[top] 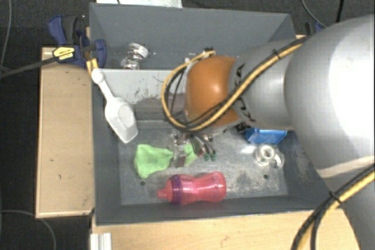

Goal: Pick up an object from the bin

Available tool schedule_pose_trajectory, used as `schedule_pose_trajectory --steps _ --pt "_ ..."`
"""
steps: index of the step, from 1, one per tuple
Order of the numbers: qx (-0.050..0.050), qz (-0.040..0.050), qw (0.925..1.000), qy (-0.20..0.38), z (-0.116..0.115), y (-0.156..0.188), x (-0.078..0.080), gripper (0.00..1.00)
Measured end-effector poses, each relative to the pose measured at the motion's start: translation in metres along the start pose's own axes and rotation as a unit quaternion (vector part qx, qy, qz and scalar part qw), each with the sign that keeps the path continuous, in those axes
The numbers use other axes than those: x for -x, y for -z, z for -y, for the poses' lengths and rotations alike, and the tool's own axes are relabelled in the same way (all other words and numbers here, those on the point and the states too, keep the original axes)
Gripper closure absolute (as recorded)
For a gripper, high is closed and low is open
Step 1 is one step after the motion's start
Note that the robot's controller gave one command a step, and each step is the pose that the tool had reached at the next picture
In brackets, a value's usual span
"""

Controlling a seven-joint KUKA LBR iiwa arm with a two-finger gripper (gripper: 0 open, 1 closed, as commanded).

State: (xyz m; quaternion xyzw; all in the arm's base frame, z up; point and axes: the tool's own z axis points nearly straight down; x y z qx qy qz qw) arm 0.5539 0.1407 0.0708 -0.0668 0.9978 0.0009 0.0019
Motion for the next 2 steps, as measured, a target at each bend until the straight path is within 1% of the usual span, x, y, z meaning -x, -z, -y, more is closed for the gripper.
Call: schedule_pose_trajectory --steps 1,2 --pt "0.0 0.0 1.0 0.0 0.0 0.0 0.0 1.0" --pt "0.0 -0.0018 1.0 0.0 0.0002 0.0045 -0.0011 1.0"
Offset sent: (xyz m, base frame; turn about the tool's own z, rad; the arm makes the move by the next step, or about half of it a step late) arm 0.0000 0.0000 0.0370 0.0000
